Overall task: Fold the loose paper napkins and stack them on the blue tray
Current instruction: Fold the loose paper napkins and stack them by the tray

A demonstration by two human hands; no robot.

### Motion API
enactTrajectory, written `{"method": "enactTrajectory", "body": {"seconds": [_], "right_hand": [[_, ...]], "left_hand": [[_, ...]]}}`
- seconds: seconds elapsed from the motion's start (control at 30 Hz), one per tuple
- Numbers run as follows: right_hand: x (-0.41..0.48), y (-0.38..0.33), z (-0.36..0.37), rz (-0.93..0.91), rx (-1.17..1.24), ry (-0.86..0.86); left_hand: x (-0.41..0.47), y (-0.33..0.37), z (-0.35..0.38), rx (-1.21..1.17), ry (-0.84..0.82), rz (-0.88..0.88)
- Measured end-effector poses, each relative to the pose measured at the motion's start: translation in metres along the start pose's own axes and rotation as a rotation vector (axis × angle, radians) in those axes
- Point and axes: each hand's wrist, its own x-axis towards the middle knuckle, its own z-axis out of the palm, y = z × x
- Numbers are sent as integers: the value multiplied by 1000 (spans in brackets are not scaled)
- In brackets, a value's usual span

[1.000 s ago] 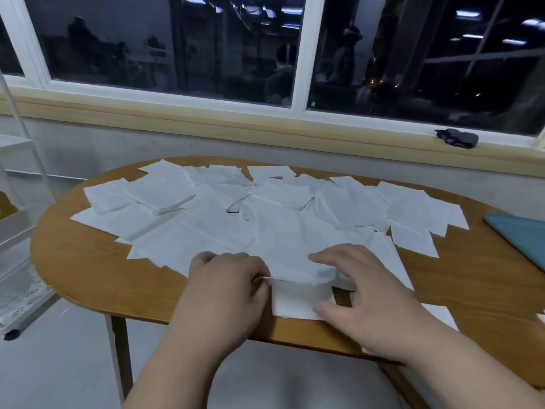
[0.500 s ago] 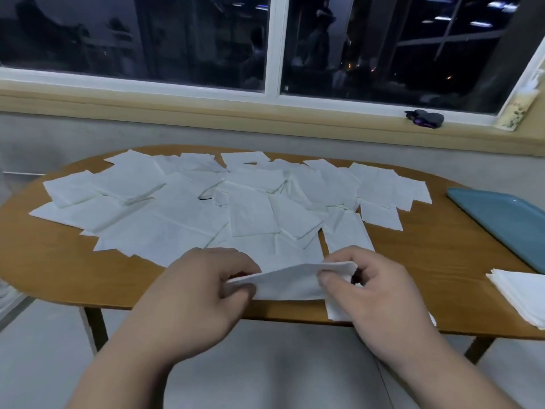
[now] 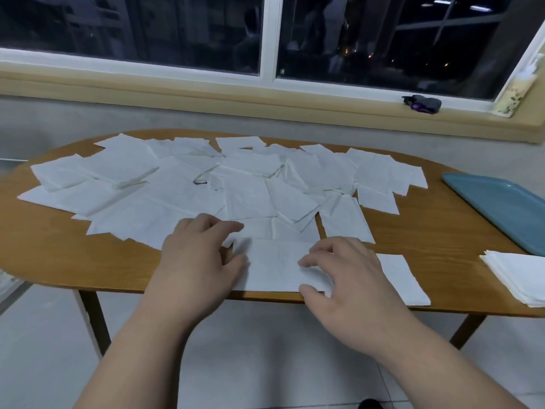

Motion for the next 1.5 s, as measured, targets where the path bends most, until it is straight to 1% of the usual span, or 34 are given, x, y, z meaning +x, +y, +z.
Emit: {"method": "enactTrajectory", "body": {"seconds": [0.1,0.3,0.4,0.5,0.57,0.67,0.77,0.83,0.9,1.0,1.07,1.13,1.2,1.23,1.27,1.33,1.4,1.5], "right_hand": [[0,4,2,17,-52,-39],[0,7,8,3,-97,48],[-2,8,10,-3,-114,58],[0,7,6,21,-69,54],[3,5,-2,56,10,71],[7,-1,-22,90,132,117],[9,-7,-40,102,197,97],[7,-8,-48,123,296,102],[3,-6,-55,141,426,100],[-5,-2,-58,123,518,92],[-8,7,-55,101,519,165],[-9,17,-54,138,620,199],[-12,25,-55,170,735,205],[-13,29,-56,163,751,233],[-14,33,-56,151,752,270],[-17,41,-55,154,764,335],[-21,51,-50,195,791,341],[-25,65,-44,276,738,327]], "left_hand": [[-1,0,-2,-34,0,22],[-5,3,-4,-72,-89,93],[-6,4,-6,-91,-146,125],[-7,5,-6,-127,-221,182],[-9,8,-5,-148,-238,230],[-8,13,0,-132,-191,282],[-6,19,3,-143,-71,313],[-7,28,1,-212,0,265],[-10,37,-2,-371,-3,155],[-14,50,-3,-587,-92,58],[-14,54,0,-684,-161,3],[-13,59,3,-787,-223,-59],[-12,67,7,-931,-250,-142],[-11,70,11,-972,-248,-175],[-10,73,13,-978,-233,-192],[-9,79,19,-929,-204,-170],[-8,85,26,-889,-195,-148],[-5,93,35,-760,-170,-116]]}}
